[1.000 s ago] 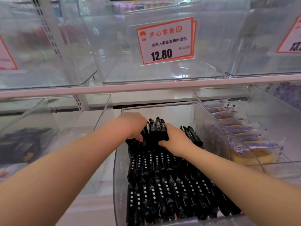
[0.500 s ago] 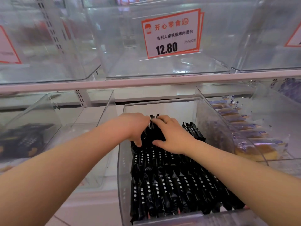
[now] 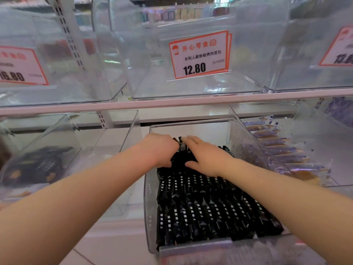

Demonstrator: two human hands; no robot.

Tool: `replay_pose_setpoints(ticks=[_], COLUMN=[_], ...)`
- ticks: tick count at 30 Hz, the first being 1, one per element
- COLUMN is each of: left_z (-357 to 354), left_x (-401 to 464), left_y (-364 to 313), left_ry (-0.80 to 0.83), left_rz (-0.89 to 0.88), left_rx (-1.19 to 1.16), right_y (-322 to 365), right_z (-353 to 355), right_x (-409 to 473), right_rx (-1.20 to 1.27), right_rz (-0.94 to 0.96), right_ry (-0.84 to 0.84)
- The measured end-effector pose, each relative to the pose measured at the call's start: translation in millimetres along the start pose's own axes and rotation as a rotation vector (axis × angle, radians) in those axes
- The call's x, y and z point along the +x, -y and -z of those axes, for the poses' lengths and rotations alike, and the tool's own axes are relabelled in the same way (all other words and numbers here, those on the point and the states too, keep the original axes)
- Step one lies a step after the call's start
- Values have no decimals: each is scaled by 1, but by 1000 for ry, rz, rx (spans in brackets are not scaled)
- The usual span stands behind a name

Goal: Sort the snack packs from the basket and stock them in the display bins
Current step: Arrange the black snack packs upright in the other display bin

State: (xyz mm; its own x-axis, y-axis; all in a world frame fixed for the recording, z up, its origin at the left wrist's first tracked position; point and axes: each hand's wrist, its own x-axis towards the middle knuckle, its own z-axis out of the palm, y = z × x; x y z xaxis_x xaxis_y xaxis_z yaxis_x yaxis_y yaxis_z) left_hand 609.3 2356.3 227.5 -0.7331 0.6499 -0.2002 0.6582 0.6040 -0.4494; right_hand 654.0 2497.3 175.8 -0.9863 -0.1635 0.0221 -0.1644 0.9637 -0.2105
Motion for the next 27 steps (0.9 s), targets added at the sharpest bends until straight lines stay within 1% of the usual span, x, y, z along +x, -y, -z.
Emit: replay_pose_setpoints(ticks=[3,7,9,12,15,17,19,21,24,27], left_z=[12,32,39,44,38,25,3,-26,-78,-132], left_x=[-28,-77,-102,-131,-140,-136,-125,-112,-88,-66], left_y=[-6,-34,-57,-98,-147,-189,-234,-272,-310,-338], left_ry=[-90,-256,-350,-425,-446,-365,-182,-10,208,396], left_rz=[-58,-184,-259,-392,-504,-551,-573,-578,-517,-459], left_rx=[-57,-110,-137,-201,-315,-380,-354,-307,-356,-425], right_y=[9,18,16,5,-22,-46,-72,-98,-136,-167], right_z=[27,60,69,60,23,-11,-49,-87,-135,-180], right_x=[-31,-113,-165,-231,-268,-284,-296,-308,-324,-334], right_rx=[54,370,467,599,678,680,624,520,359,307], right_rz=[9,31,60,39,-86,-198,-293,-326,-365,-470], right_ry=[-40,-81,-89,-92,-47,7,76,185,371,439])
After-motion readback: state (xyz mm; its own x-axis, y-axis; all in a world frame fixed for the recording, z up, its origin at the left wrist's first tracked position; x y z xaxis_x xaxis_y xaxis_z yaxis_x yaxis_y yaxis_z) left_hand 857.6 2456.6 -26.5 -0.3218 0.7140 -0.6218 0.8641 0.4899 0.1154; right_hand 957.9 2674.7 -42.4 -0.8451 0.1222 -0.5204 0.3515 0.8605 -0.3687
